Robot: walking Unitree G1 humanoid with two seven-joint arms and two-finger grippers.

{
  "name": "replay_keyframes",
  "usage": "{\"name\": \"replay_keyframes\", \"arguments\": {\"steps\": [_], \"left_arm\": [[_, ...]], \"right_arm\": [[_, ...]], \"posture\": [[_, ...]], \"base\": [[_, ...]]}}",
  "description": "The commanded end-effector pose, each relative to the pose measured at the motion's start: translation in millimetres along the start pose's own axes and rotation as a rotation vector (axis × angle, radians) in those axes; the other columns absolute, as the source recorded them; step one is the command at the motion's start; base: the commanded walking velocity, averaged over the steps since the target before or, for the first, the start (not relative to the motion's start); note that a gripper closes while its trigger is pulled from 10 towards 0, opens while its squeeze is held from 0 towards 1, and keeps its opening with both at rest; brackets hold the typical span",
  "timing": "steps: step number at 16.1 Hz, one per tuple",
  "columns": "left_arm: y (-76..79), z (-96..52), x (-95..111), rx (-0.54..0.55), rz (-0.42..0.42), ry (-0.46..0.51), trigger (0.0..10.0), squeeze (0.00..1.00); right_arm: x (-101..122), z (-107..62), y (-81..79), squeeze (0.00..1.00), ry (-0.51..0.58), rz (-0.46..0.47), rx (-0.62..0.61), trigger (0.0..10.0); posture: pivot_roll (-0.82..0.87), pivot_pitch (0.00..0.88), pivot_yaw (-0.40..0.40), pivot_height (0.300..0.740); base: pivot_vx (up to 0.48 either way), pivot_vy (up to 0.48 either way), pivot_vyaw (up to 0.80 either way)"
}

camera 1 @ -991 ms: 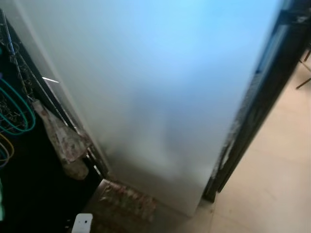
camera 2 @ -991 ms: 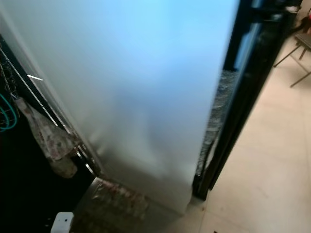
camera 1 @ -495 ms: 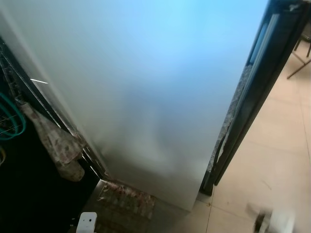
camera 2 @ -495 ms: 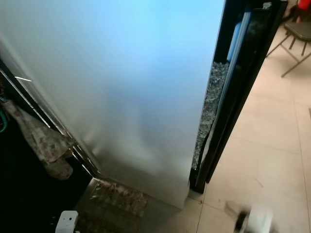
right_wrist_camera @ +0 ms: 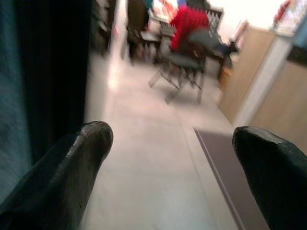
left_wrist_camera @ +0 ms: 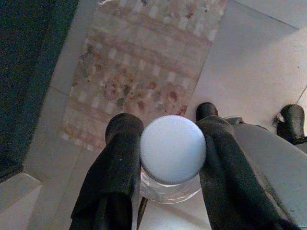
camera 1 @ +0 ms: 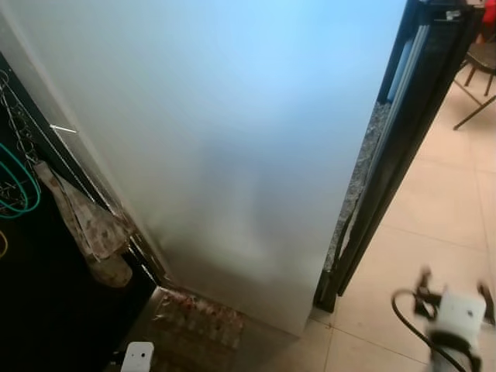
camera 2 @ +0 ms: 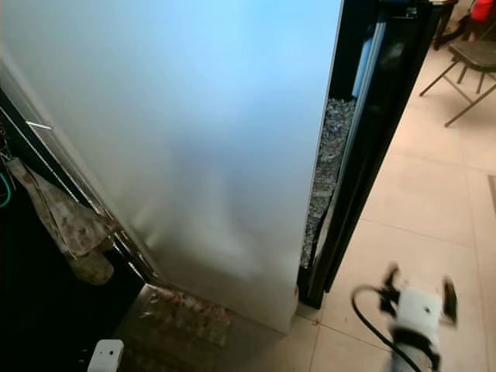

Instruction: Restocking fridge

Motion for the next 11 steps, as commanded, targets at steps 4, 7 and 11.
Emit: {"name": "replay_keyframes", "arguments": {"steps": [4,7,11], "left_arm": [[-4.4,-1.4,-5,0.012,0.023,-0.013,10.0,0.0],[-4.2,-1.3,-5,0.012,0.026,-0.011,10.0,0.0],[-4.4,-1.1,-3,0.007,0.017,-0.006,10.0,0.0]], "right_arm": [[33,5.0,-18.3,0.0,0.066,0.112,-0.052,10.0],[50,15.3,-31.1,0.0,0.095,0.147,-0.025,10.0],[55,18.4,-35.8,0.0,0.082,0.166,-0.039,10.0]], "posture": [[-0.14,0.0,0.106,0.74],[-0.13,0.0,0.1,0.74],[-0.12,0.0,0.1,0.74]], "base": [[0.0,0.0,0.0],[0.0,0.0,0.0],[0.0,0.0,0.0]]}}
Point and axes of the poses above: a point about 5 cm out from each wrist's last joint towards the gripper, its own z axis pointing out of the wrist towards the gripper, its own x axis along the axis of the wrist's last joint, y = z × x, the point moved 3 cm from there along z, pointing out of the wrist towards the gripper, and after that the axes turned 8 degrees about z, right-handed, at the moved point
